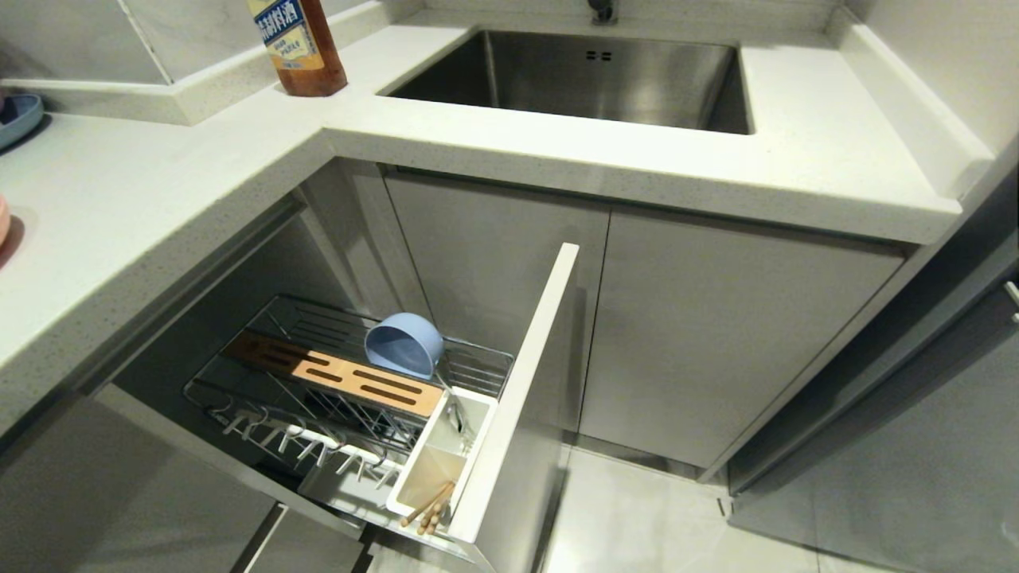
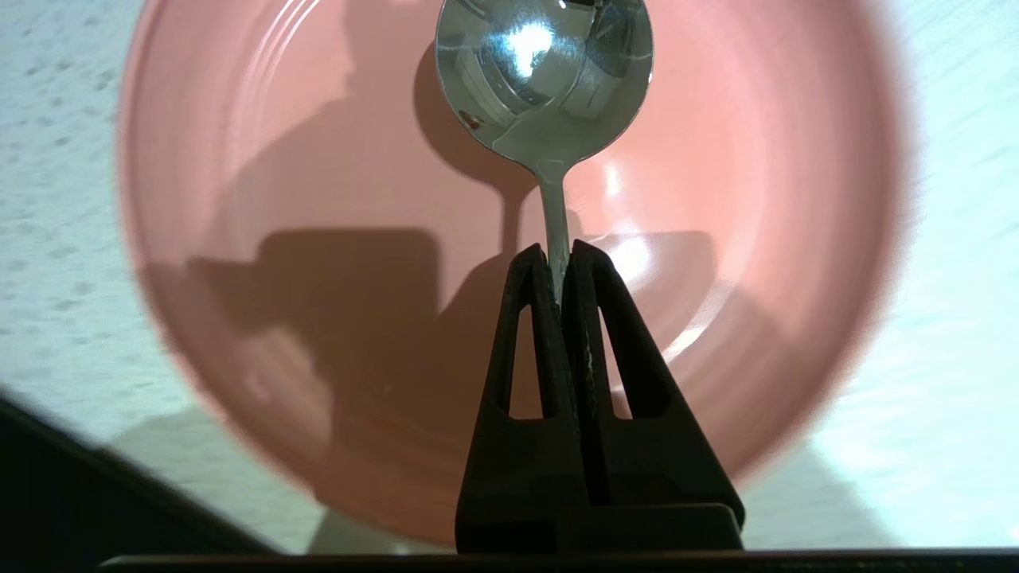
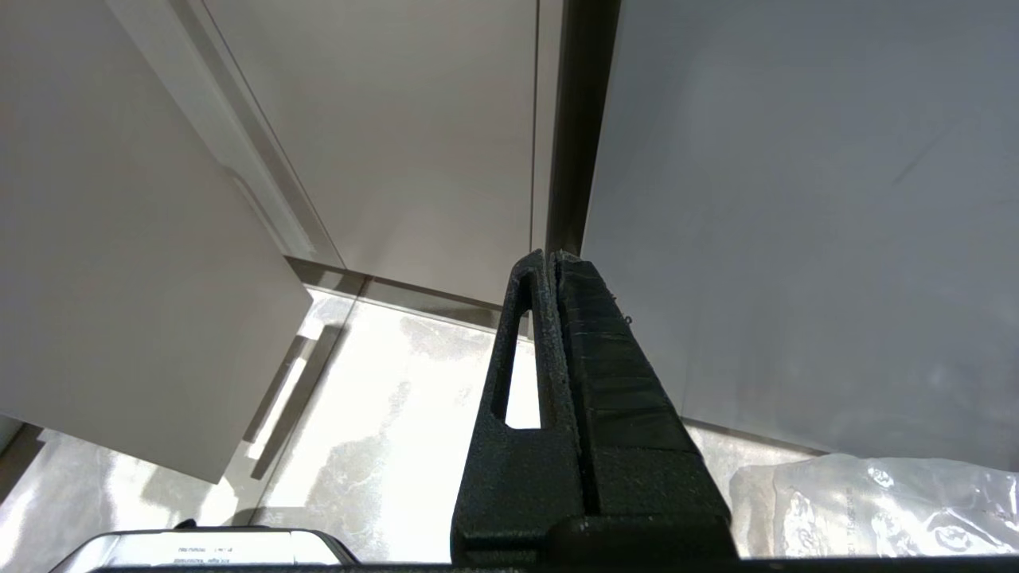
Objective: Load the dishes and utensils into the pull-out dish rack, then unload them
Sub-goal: Pick up the spoon and place it in the cupboard
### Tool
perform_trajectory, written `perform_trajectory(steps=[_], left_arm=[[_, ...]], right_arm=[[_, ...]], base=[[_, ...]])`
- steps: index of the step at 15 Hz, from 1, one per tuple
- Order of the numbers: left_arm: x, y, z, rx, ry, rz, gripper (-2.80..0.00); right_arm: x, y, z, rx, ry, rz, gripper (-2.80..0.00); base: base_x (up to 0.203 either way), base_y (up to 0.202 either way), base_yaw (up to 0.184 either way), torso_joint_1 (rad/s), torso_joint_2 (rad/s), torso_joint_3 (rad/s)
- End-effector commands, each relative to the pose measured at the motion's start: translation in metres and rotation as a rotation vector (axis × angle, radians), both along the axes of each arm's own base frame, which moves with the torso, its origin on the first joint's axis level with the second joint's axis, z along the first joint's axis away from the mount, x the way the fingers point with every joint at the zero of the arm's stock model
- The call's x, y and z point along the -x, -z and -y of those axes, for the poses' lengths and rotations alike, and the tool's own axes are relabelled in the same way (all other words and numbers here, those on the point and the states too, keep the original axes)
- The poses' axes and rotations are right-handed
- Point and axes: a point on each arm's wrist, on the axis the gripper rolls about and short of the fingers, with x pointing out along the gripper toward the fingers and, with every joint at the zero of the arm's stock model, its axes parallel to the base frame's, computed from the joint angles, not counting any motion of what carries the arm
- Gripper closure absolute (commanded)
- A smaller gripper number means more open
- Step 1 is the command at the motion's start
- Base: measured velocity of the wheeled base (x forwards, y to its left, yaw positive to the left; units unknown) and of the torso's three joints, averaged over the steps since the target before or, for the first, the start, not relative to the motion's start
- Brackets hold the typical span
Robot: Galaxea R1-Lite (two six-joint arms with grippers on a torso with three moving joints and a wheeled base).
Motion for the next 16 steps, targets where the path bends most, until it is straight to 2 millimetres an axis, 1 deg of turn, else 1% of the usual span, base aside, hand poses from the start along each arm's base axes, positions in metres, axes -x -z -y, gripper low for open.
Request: perform_trajectory(steps=[1, 3, 5, 7, 9, 12, 14, 16], left_arm=[[0.004, -0.012, 0.018, 0.007, 0.001, 0.039, 0.00], [0.003, -0.023, 0.042, 0.069, 0.013, 0.081, 0.00], [0.001, -0.031, 0.069, 0.147, 0.058, 0.115, 0.00], [-0.001, -0.038, 0.099, 0.219, 0.143, 0.129, 0.00], [0.005, -0.041, 0.130, 0.275, 0.252, 0.110, 0.00], [0.022, -0.038, 0.169, 0.336, 0.439, 0.033, 0.00], [0.033, -0.033, 0.187, 0.368, 0.545, -0.042, 0.00], [0.039, -0.024, 0.199, 0.391, 0.625, -0.147, 0.00]], right_arm=[[0.000, 0.000, 0.000, -0.001, 0.001, -0.001, 0.00], [0.000, 0.000, 0.000, 0.000, -0.001, -0.001, 0.00], [0.000, 0.000, 0.000, 0.001, 0.001, -0.001, 0.00], [0.000, 0.000, 0.000, -0.001, -0.001, -0.001, 0.00], [0.000, 0.001, 0.000, -0.001, 0.000, -0.002, 0.00], [0.000, 0.000, 0.000, 0.000, -0.001, -0.001, 0.00], [0.000, 0.000, 0.000, 0.000, 0.000, -0.001, 0.00], [0.000, 0.000, 0.000, 0.000, -0.001, -0.002, 0.00]], base=[[0.000, 0.000, 0.000, 0.000, 0.00, 0.000], [0.000, 0.000, 0.000, 0.000, 0.00, 0.000], [0.000, 0.000, 0.000, 0.000, 0.00, 0.000], [0.000, 0.000, 0.000, 0.000, 0.00, 0.000], [0.000, 0.000, 0.000, 0.000, 0.00, 0.000], [0.000, 0.000, 0.000, 0.000, 0.00, 0.000], [0.000, 0.000, 0.000, 0.000, 0.00, 0.000], [0.000, 0.000, 0.000, 0.000, 0.00, 0.000]])
